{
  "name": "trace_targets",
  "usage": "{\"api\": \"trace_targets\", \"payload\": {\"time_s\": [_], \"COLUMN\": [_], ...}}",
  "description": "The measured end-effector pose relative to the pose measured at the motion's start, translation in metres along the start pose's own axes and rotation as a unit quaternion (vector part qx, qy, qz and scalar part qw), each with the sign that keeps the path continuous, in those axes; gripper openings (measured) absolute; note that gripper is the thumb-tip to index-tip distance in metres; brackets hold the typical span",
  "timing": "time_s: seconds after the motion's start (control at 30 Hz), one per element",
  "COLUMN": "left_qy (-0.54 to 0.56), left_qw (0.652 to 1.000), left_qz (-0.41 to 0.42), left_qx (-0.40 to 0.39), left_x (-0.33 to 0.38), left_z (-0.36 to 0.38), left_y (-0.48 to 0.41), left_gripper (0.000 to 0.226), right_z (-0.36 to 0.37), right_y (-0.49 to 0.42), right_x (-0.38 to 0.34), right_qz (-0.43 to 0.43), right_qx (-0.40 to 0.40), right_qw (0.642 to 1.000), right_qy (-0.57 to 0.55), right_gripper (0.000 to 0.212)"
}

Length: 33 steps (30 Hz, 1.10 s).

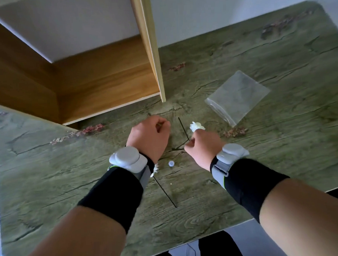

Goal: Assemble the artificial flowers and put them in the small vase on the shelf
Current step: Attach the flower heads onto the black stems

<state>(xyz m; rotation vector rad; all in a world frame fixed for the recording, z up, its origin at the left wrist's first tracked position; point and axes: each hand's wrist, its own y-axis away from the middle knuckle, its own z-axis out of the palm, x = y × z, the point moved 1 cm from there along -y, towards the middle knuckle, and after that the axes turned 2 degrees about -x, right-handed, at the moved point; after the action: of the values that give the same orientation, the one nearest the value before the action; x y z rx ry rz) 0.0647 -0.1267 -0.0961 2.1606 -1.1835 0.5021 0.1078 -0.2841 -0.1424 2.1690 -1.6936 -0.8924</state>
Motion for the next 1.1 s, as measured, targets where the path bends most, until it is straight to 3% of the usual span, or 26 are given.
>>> {"api": "trace_targets", "payload": {"time_s": [0.2, 0.33, 0.53, 0.63, 0.77, 1.1], "left_qy": [-0.034, -0.08, -0.123, -0.102, -0.047, 0.135], "left_qw": [0.999, 0.992, 0.986, 0.989, 0.994, 0.99], "left_qz": [-0.001, 0.026, -0.002, -0.015, 0.013, -0.018], "left_qx": [-0.014, -0.091, -0.112, -0.106, -0.095, -0.04], "left_x": [0.02, 0.027, 0.042, 0.043, 0.036, 0.021], "left_z": [0.031, 0.062, 0.097, 0.1, 0.088, 0.014], "left_y": [-0.018, -0.026, -0.033, -0.034, -0.031, -0.009], "left_gripper": [0.018, 0.035, 0.061, 0.046, 0.026, 0.022], "right_z": [-0.04, -0.051, -0.052, -0.051, -0.051, -0.064], "right_y": [0.0, -0.006, -0.013, -0.014, -0.01, 0.017], "right_x": [0.025, 0.045, 0.065, 0.072, 0.071, 0.025], "right_qz": [-0.008, 0.014, 0.044, 0.027, -0.017, -0.1], "right_qx": [0.087, 0.081, 0.056, 0.046, 0.045, 0.038], "right_qw": [0.986, 0.978, 0.977, 0.982, 0.987, 0.982], "right_qy": [-0.144, -0.193, -0.2, -0.182, -0.153, -0.158], "right_gripper": [0.007, 0.038, 0.022, 0.014, 0.019, 0.027]}}
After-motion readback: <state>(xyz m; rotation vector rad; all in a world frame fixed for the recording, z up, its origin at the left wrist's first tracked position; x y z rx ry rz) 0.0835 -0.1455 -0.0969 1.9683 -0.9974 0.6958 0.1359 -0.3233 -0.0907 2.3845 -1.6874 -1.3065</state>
